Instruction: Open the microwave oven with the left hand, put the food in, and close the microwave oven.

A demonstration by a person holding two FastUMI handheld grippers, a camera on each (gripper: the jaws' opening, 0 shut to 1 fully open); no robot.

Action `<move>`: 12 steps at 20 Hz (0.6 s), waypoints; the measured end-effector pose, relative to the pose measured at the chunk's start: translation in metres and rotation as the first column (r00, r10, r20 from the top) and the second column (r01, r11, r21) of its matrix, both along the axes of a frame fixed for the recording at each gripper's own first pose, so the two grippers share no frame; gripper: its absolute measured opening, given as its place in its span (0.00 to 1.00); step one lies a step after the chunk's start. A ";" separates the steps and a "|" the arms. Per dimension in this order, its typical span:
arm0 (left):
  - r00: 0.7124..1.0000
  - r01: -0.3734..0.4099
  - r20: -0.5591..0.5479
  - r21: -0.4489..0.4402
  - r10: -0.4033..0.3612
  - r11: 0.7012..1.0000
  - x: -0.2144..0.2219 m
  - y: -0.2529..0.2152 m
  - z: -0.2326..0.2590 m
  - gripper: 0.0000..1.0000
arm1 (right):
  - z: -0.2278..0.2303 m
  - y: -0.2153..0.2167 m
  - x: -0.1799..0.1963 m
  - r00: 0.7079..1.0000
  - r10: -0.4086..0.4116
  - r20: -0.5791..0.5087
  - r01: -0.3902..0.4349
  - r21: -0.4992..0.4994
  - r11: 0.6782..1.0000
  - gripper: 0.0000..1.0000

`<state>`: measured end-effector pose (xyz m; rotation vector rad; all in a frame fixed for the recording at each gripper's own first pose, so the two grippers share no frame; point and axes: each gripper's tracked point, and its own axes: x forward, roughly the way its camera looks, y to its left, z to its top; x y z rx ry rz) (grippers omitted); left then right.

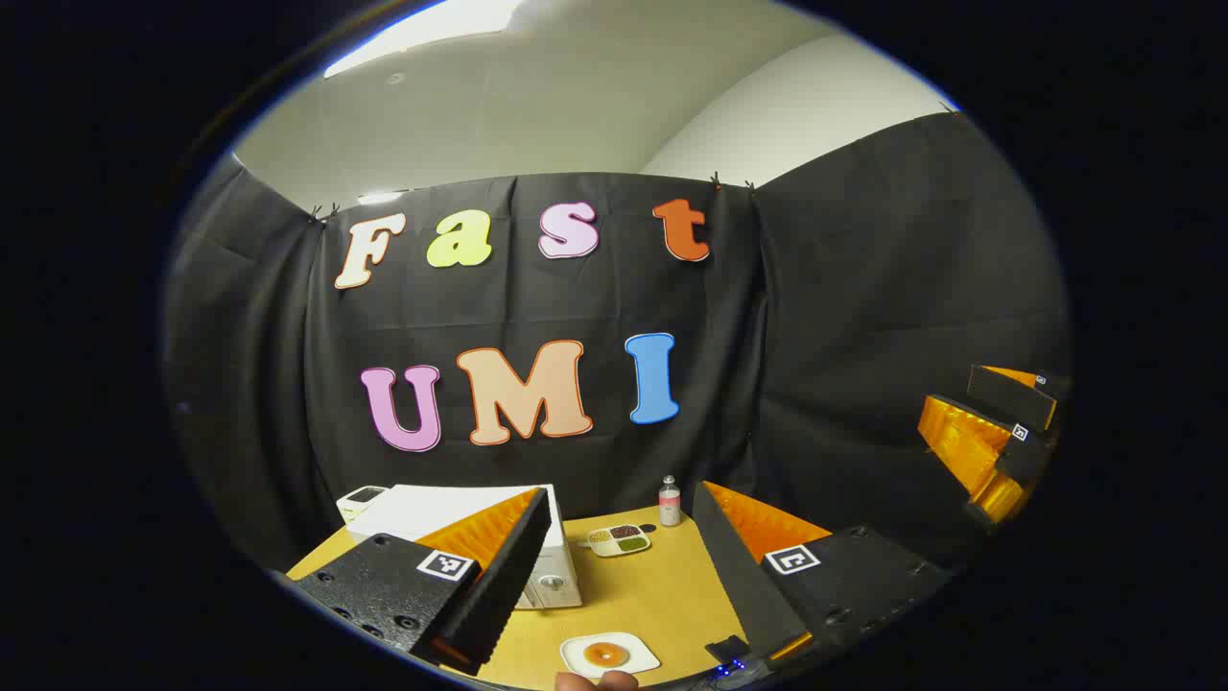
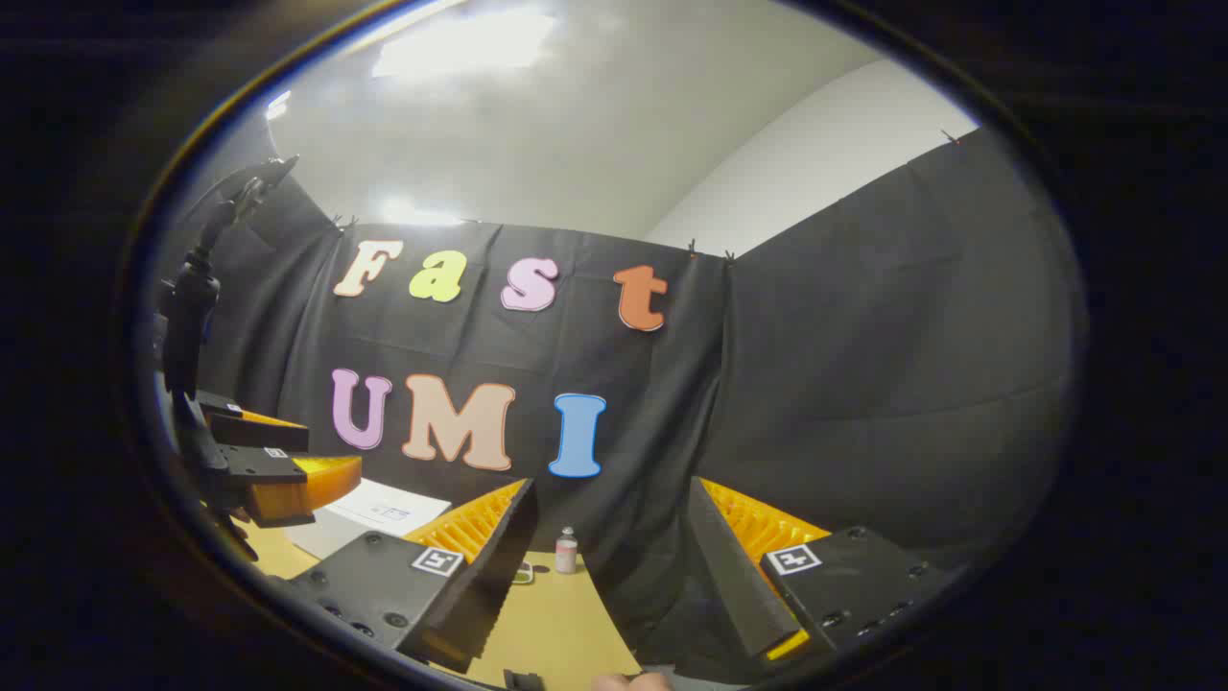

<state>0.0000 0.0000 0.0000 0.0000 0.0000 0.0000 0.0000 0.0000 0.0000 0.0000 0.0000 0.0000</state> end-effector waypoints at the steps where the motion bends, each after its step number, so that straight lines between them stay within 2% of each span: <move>1: 1.000 0.000 0.001 0.000 0.000 1.000 0.000 0.002 0.000 0.98 | 0.000 0.004 0.002 1.000 0.002 -0.001 -0.002 -0.001 1.000 0.97; 3: 1.000 -0.003 0.002 0.000 0.003 1.000 0.003 0.010 -0.002 0.95 | 0.002 0.012 0.006 1.000 0.008 -0.001 -0.008 -0.003 1.000 0.98; 6: 1.000 -0.012 0.000 -0.008 0.012 1.000 0.005 0.027 -0.007 0.98 | -0.001 0.031 0.013 1.000 0.019 -0.005 -0.019 -0.018 1.000 0.98; 7: 1.000 -0.016 -0.002 -0.009 0.016 1.000 0.005 0.033 -0.009 0.95 | -0.001 0.039 0.016 1.000 0.026 -0.007 -0.026 -0.019 0.999 0.96; 12: 0.999 -0.042 0.007 -0.002 0.042 0.999 0.005 0.063 -0.013 0.95 | -0.007 0.069 0.028 0.999 0.041 -0.014 -0.042 -0.021 0.999 0.97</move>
